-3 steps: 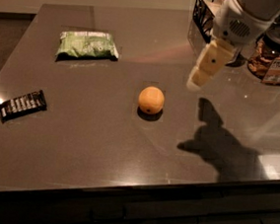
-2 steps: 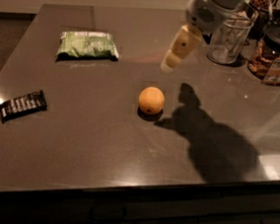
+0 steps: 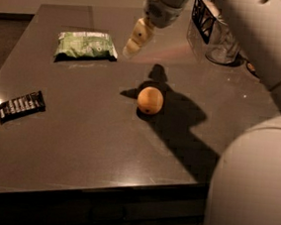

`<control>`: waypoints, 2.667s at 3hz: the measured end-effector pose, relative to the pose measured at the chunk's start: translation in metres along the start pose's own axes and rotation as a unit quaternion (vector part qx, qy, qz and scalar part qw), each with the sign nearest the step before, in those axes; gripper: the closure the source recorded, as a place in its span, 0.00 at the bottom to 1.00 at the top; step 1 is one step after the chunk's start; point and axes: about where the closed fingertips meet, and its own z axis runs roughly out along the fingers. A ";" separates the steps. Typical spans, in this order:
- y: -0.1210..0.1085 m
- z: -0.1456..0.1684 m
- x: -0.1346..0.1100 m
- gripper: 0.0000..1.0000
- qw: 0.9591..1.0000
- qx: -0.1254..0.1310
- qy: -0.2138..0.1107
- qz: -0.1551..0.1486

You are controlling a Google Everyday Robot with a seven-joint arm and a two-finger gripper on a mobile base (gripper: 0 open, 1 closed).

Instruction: Pick green jalapeno chip bag

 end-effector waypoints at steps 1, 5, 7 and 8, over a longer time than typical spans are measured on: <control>0.007 0.040 -0.033 0.00 1.000 0.009 -0.021 0.018; 0.030 0.163 -0.101 0.00 0.992 -0.006 -0.092 0.086; 0.034 0.177 -0.118 0.41 0.989 -0.039 -0.102 0.100; 0.031 0.168 -0.127 0.64 0.988 -0.047 -0.111 0.099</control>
Offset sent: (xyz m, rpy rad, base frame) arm 0.0749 0.1218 -0.0623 0.2063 -0.1148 -0.1313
